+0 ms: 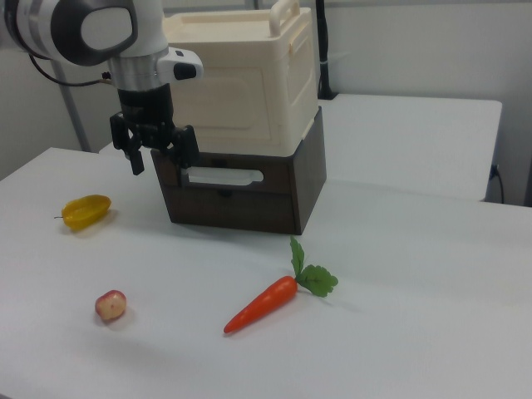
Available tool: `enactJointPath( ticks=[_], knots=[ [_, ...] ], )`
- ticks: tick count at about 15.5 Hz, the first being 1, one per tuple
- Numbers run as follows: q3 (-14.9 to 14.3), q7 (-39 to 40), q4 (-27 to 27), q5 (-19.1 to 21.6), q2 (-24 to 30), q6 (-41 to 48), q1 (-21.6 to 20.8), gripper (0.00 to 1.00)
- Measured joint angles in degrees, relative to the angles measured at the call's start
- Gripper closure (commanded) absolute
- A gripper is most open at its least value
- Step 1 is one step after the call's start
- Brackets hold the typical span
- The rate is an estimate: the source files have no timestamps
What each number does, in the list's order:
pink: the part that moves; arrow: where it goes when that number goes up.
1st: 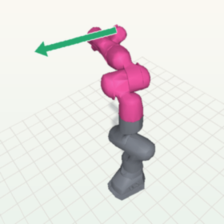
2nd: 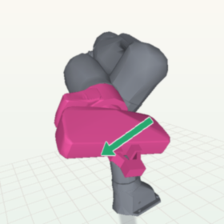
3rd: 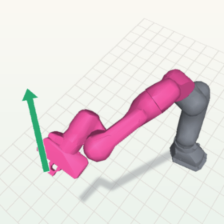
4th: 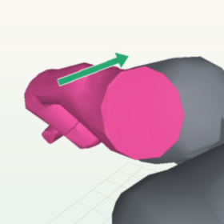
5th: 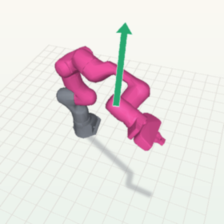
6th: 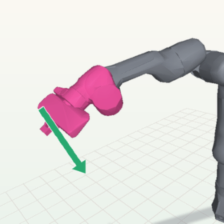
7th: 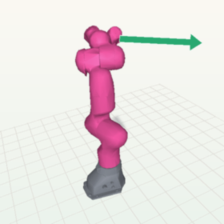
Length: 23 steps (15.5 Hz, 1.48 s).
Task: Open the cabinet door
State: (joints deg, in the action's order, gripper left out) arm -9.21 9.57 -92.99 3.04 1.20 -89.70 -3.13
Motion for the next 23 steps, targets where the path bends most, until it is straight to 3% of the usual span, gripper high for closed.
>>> enactJointPath(
  ticks=[18, 23],
  knots=[
    [0.2, 0.1, 0.0, 0.1, -0.5, -0.2, 0.1, 0.00],
    [0.7, 0.3, 0.3, 2.8, -3.1, -7.5, -0.4, 0.00]
  ],
)
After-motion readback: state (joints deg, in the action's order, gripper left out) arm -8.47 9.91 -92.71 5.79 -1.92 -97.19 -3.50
